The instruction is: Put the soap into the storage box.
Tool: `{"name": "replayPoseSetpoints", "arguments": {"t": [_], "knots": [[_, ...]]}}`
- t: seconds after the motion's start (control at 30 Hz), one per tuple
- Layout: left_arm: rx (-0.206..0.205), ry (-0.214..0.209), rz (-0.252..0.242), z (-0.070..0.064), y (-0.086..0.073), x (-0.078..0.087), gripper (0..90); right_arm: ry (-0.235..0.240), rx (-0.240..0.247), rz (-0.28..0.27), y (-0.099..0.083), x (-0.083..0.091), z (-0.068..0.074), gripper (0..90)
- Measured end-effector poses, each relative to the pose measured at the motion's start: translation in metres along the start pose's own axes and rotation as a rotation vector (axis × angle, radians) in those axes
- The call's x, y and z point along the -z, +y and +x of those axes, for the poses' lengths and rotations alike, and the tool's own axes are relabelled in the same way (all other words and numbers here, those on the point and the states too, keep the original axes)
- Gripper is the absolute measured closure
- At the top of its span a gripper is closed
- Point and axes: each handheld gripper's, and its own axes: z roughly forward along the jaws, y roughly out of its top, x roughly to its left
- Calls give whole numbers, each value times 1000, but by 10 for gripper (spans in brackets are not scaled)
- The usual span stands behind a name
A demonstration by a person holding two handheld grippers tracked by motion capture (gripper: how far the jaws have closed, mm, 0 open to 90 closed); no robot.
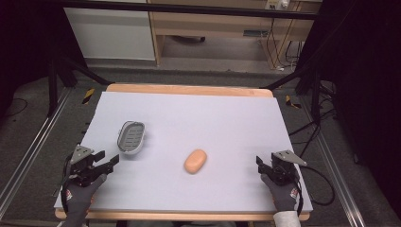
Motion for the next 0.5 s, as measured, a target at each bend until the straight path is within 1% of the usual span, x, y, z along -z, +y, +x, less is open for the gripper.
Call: {"name": "replayPoseSetpoints", "arguments": {"t": [0.1, 0.13, 0.23, 0.27, 0.3, 0.47, 0.5], "knots": [[-1, -8, -2, -3, 1, 1, 377, 0, 8, 3, 0, 0, 2, 379], [2, -20, -7, -6, 3, 1, 376, 6, 12, 4, 0, 1, 3, 381], [-6, -31, -9, -9, 5, 1, 375, 14, 19, 6, 0, 0, 4, 386], [-7, -44, -12, -14, 6, 2, 375, 17, 16, 9, 0, 1, 5, 387], [-7, -44, -12, -14, 6, 2, 374, 18, 18, 9, 0, 1, 6, 387], [-20, -68, -12, -24, 10, 2, 371, 31, 23, 13, 0, 1, 7, 390], [-27, -79, -10, -27, 11, 2, 371, 31, 24, 13, 1, 1, 8, 390]]}}
